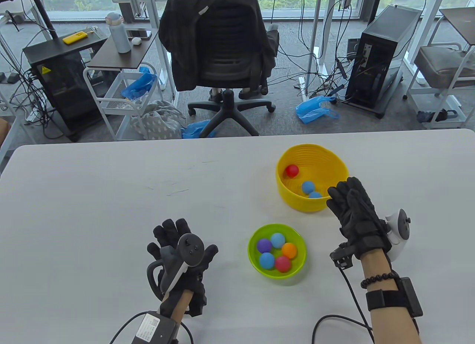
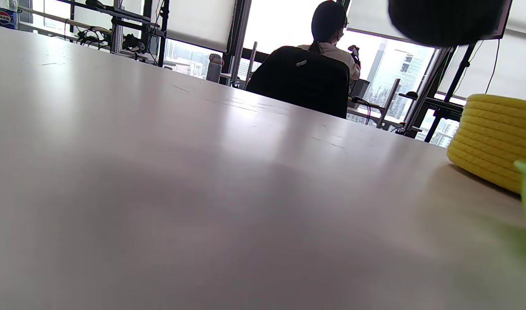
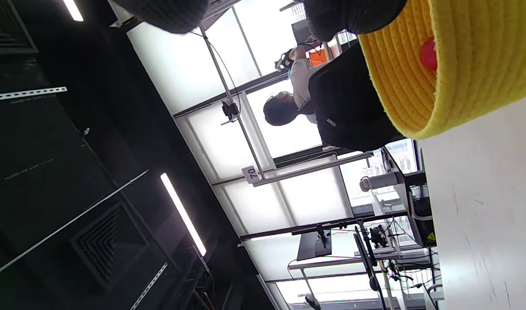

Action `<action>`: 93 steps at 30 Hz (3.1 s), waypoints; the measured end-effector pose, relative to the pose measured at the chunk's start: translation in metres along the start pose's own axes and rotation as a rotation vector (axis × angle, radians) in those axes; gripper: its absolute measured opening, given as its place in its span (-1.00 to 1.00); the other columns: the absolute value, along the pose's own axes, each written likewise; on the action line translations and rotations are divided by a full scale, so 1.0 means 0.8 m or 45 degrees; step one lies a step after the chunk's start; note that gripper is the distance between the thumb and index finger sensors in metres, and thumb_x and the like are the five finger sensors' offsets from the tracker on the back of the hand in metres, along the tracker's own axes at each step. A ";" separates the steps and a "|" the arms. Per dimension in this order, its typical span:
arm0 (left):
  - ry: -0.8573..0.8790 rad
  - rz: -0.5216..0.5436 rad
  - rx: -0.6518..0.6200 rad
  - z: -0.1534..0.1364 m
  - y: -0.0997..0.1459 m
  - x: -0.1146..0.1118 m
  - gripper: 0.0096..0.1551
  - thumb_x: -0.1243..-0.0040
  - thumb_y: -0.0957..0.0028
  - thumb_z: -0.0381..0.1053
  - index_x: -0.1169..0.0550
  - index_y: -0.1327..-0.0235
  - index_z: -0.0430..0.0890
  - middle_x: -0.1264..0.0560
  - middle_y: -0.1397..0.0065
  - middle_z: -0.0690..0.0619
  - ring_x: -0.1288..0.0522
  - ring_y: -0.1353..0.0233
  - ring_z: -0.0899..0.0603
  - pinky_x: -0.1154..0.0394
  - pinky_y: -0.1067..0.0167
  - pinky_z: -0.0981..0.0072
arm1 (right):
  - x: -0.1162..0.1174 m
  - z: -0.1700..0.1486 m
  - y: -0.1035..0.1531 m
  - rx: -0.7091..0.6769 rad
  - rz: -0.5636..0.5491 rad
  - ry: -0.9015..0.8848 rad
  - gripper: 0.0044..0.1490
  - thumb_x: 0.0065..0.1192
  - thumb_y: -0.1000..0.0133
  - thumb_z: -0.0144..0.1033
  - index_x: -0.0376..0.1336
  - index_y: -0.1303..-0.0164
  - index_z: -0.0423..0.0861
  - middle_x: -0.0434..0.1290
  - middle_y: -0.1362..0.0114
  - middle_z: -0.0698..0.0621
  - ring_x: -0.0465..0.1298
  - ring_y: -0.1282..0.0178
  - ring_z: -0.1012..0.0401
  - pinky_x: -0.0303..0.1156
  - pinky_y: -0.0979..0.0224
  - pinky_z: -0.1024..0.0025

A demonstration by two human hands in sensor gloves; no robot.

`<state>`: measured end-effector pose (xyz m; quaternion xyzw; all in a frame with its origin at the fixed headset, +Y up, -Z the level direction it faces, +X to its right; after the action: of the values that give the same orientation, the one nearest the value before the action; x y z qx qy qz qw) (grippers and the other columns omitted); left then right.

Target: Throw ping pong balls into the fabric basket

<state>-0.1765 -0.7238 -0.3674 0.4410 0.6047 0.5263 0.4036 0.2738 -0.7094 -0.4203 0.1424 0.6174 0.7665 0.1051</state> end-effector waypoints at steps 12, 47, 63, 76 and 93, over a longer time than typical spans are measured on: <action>0.043 0.001 -0.019 0.001 0.000 -0.001 0.31 -0.17 0.03 0.40 0.16 -0.66 -0.23 0.36 -0.70 -0.33 0.37 -0.64 -0.53 0.33 -0.41 -0.62 | 0.086 0.056 0.036 -0.335 0.116 0.994 -0.38 0.12 -0.28 -0.02 0.30 -0.47 -0.08 0.33 -0.59 -0.27 0.48 -0.38 -0.24 0.46 -0.38 -0.17; 0.074 0.027 -0.028 -0.003 0.003 0.004 0.30 -0.17 0.03 0.40 0.14 -0.66 -0.24 0.33 -0.71 -0.33 0.36 -0.64 -0.53 0.32 -0.41 -0.62 | 0.217 -0.063 0.070 0.101 0.987 1.992 -0.38 0.16 -0.24 0.03 0.45 -0.31 -0.13 0.37 -0.59 -0.25 0.42 -0.43 -0.33 0.36 -0.42 -0.29; 0.077 0.036 -0.030 -0.003 0.004 0.005 0.30 -0.17 0.03 0.40 0.14 -0.66 -0.24 0.33 -0.71 -0.33 0.35 -0.64 -0.54 0.32 -0.41 -0.63 | 0.218 -0.094 0.072 0.206 1.030 2.073 -0.33 0.13 -0.25 0.02 0.36 -0.43 -0.14 0.27 -0.65 -0.29 0.37 -0.47 -0.36 0.32 -0.45 -0.30; 0.086 0.040 -0.031 -0.003 0.004 0.006 0.30 -0.17 0.03 0.40 0.14 -0.66 -0.24 0.33 -0.70 -0.33 0.35 -0.64 -0.54 0.32 -0.41 -0.63 | 0.214 -0.099 0.069 0.194 1.006 2.042 -0.34 0.16 -0.23 -0.01 0.34 -0.45 -0.12 0.28 -0.63 -0.30 0.42 -0.43 -0.33 0.37 -0.42 -0.27; 0.093 0.046 -0.028 -0.005 0.005 0.008 0.30 -0.17 0.03 0.40 0.14 -0.66 -0.24 0.33 -0.70 -0.33 0.35 -0.64 -0.54 0.32 -0.41 -0.62 | 0.168 -0.017 0.046 -0.045 0.748 1.638 -0.34 0.49 -0.09 -0.21 0.34 -0.41 -0.09 0.42 -0.52 -0.21 0.60 -0.21 -0.16 0.55 -0.25 -0.09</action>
<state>-0.1814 -0.7186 -0.3631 0.4280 0.6052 0.5558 0.3764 0.1436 -0.6847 -0.3756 -0.1798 0.4804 0.7051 -0.4896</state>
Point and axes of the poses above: the tracker on the back of each hand, its own z axis roughly to the thumb side, its own y axis roughly from the fingertips to the wrist, x = y × z, the point moved 2 cm from there along -y, roughly from the wrist to the fingertips
